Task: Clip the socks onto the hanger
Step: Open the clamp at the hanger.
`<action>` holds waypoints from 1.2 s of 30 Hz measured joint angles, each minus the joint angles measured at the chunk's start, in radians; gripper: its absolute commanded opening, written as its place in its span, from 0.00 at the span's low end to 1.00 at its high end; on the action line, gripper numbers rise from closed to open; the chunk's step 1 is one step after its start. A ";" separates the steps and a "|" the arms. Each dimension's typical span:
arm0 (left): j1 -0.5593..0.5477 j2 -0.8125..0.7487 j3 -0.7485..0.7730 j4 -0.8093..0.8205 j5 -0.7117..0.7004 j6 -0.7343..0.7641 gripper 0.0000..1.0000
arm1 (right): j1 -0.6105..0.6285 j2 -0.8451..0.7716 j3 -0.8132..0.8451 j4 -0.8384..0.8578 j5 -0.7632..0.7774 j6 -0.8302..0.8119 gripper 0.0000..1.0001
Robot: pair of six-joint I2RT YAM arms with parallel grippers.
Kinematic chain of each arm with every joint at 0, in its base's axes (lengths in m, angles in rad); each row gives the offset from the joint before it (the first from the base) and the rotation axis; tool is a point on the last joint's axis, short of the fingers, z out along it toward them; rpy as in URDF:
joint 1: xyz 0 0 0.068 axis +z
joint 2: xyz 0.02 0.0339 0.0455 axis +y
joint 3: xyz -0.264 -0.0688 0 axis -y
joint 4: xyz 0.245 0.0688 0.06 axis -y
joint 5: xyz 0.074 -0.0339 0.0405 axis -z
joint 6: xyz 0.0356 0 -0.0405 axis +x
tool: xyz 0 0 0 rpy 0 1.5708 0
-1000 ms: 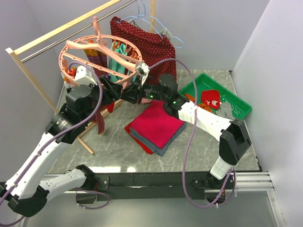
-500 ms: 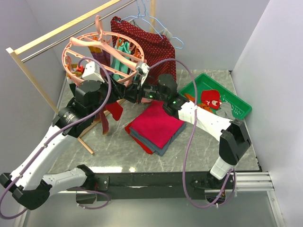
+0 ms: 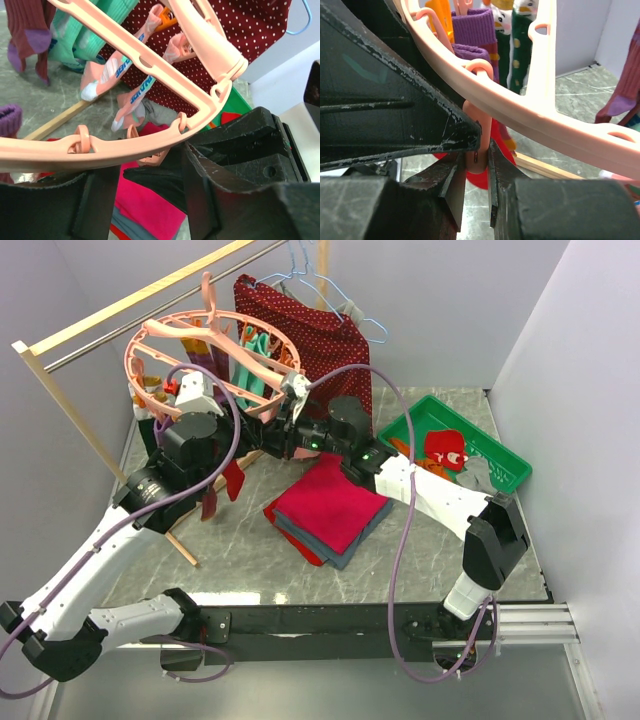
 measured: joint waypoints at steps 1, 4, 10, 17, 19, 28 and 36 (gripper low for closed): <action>-0.002 0.000 0.000 0.002 -0.005 0.000 0.48 | 0.001 0.000 0.003 -0.005 0.003 -0.005 0.02; -0.005 0.001 0.000 0.006 -0.023 0.004 0.46 | 0.003 0.000 0.009 -0.014 0.011 -0.014 0.02; -0.011 0.011 0.000 0.019 -0.041 0.008 0.32 | 0.007 0.000 0.010 -0.025 0.042 -0.038 0.05; -0.015 0.019 -0.008 0.034 -0.047 0.030 0.17 | 0.008 -0.001 0.010 -0.048 0.059 -0.055 0.50; -0.016 0.020 -0.013 0.057 -0.047 0.035 0.13 | 0.013 -0.005 0.006 -0.089 0.055 -0.063 0.58; -0.020 0.020 -0.034 0.104 -0.049 0.062 0.01 | 0.013 -0.112 -0.093 -0.308 0.132 -0.114 0.75; -0.020 0.020 -0.055 0.116 -0.060 0.078 0.01 | -0.240 -0.303 -0.245 -0.464 0.310 -0.113 0.78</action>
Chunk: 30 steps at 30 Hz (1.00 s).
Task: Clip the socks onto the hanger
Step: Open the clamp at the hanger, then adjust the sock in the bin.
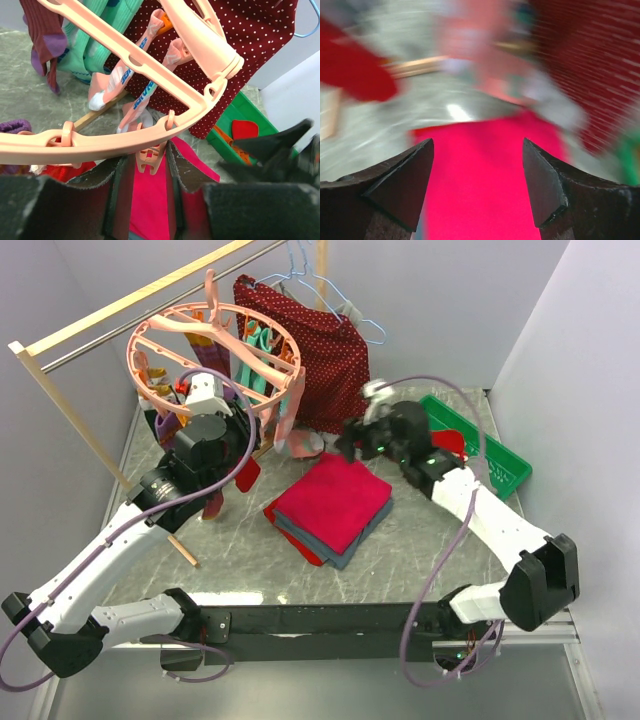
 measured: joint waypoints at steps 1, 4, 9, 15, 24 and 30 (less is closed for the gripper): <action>0.000 0.000 0.000 0.000 -0.002 0.001 0.01 | -0.051 -0.005 -0.004 -0.023 0.038 0.003 0.78; 0.000 0.000 0.000 0.000 -0.002 0.004 0.01 | -0.180 -0.004 -0.004 -0.081 0.127 0.023 0.78; 0.000 0.000 0.000 -0.001 -0.002 0.004 0.01 | -0.407 0.036 0.017 -0.110 0.198 0.085 0.77; 0.000 -0.003 0.000 -0.005 -0.001 0.003 0.01 | -0.551 0.264 0.124 -0.114 0.238 0.141 0.75; 0.000 -0.009 0.000 -0.012 0.001 0.003 0.01 | -0.686 0.564 0.217 -0.220 0.261 0.192 0.76; 0.000 -0.009 0.000 -0.013 0.010 0.001 0.01 | -0.711 0.623 0.261 -0.236 0.269 0.228 0.74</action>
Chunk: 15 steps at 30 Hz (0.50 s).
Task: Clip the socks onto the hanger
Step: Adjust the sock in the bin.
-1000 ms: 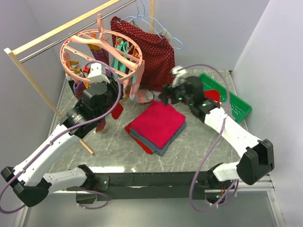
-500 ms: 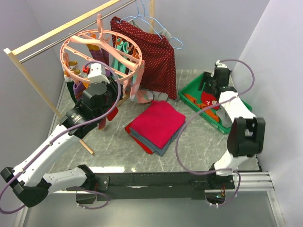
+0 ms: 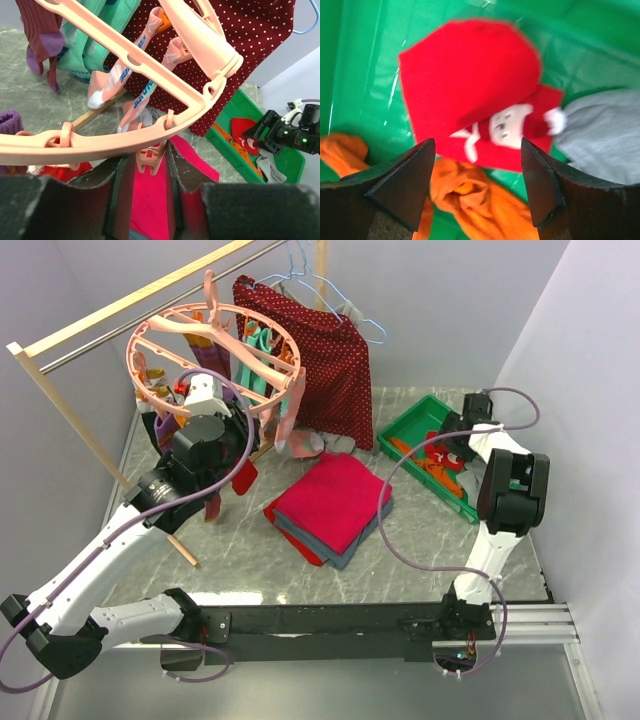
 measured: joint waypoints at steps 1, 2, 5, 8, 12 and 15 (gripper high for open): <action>0.000 0.000 0.000 0.000 0.002 -0.001 0.01 | -0.010 0.000 0.000 0.001 -0.002 0.009 0.72; 0.000 0.000 0.000 0.000 0.005 -0.002 0.01 | -0.026 0.000 0.000 0.011 -0.005 0.018 0.70; 0.000 0.000 0.000 0.000 0.008 -0.002 0.01 | -0.074 0.003 0.003 0.033 -0.025 0.039 0.69; 0.000 0.000 0.000 0.000 0.008 -0.002 0.01 | -0.113 0.029 0.037 0.037 -0.057 0.058 0.69; 0.000 0.000 0.000 0.000 0.008 -0.002 0.01 | -0.138 0.075 0.080 0.047 -0.087 0.071 0.68; 0.000 0.000 0.000 -0.002 0.008 -0.002 0.01 | -0.137 0.113 0.111 0.050 -0.111 0.078 0.66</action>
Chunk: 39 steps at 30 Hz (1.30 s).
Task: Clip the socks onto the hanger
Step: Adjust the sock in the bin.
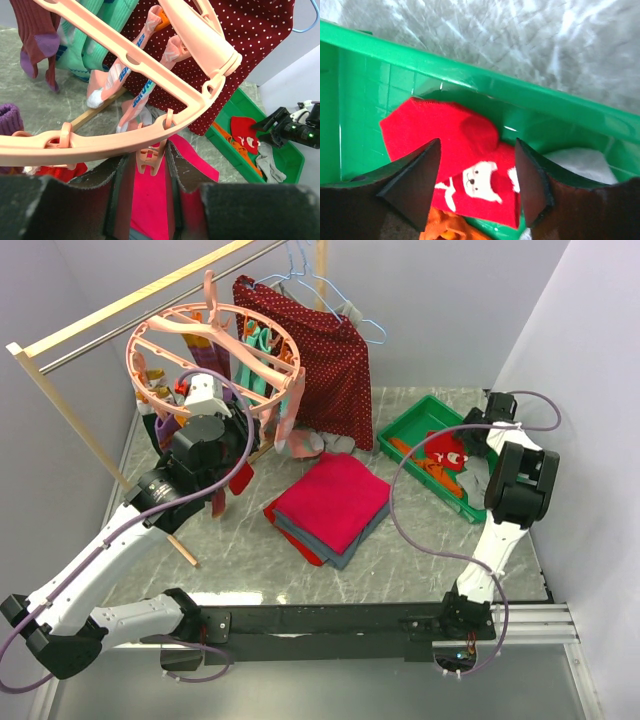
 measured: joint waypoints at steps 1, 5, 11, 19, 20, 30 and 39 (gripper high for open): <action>0.000 0.000 0.000 0.000 0.000 0.000 0.01 | 0.000 0.013 0.010 -0.001 -0.007 0.002 0.65; 0.000 0.000 0.000 -0.001 0.000 -0.001 0.01 | 0.002 0.068 0.061 -0.001 -0.042 0.000 0.53; 0.000 0.000 0.000 -0.001 0.000 -0.003 0.01 | 0.002 0.105 0.127 -0.019 -0.089 -0.023 0.16; 0.000 0.003 0.000 0.000 0.003 -0.003 0.01 | 0.002 0.127 0.142 -0.042 -0.122 -0.055 0.00; 0.000 0.003 0.000 0.000 0.003 -0.003 0.01 | 0.002 0.127 0.141 -0.039 -0.127 -0.060 0.00; 0.000 0.003 0.000 0.000 0.004 -0.003 0.01 | 0.038 0.074 0.103 -0.024 -0.124 -0.117 0.00; 0.000 0.002 0.000 0.000 0.008 -0.003 0.01 | 0.206 -0.132 -0.067 0.044 -0.066 -0.158 0.00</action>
